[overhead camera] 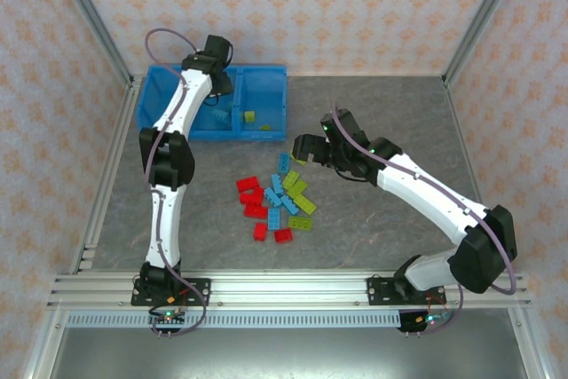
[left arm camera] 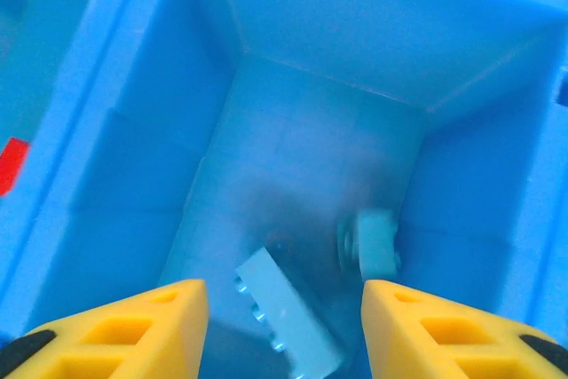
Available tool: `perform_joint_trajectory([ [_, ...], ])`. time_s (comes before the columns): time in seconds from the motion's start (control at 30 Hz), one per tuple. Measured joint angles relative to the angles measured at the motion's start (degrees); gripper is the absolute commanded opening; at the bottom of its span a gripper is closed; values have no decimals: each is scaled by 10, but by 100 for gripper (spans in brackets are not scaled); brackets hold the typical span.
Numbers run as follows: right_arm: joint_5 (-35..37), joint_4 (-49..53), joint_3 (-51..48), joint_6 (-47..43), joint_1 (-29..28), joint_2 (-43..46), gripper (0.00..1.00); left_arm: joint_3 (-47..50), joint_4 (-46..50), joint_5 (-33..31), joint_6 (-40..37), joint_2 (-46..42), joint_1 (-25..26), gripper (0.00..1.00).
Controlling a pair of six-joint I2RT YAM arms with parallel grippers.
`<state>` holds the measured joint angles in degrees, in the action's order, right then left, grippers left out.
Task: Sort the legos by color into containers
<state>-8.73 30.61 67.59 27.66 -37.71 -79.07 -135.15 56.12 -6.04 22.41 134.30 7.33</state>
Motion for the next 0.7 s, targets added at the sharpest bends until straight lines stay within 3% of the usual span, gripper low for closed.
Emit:
perform_joint_trajectory([
  [0.1, 12, 0, 0, -10, 0, -17, 99, 82, -12, 21, 1, -90, 1, 43],
  [0.27, 72, 0, 0, -89, 0, -76, 95, 283, -75, 57, -5, -324, 21, 42],
  [0.43, 102, 5, 26, -201, 0, -164, 88, 437, -136, 132, -79, -542, 76, 50],
  [0.53, 88, 11, 66, -254, 1, -234, 86, 505, -153, 196, -140, -613, 80, 55],
  [0.7, 62, 16, 132, -309, 8, -333, 84, 599, -152, 253, -226, -657, 81, 67],
])
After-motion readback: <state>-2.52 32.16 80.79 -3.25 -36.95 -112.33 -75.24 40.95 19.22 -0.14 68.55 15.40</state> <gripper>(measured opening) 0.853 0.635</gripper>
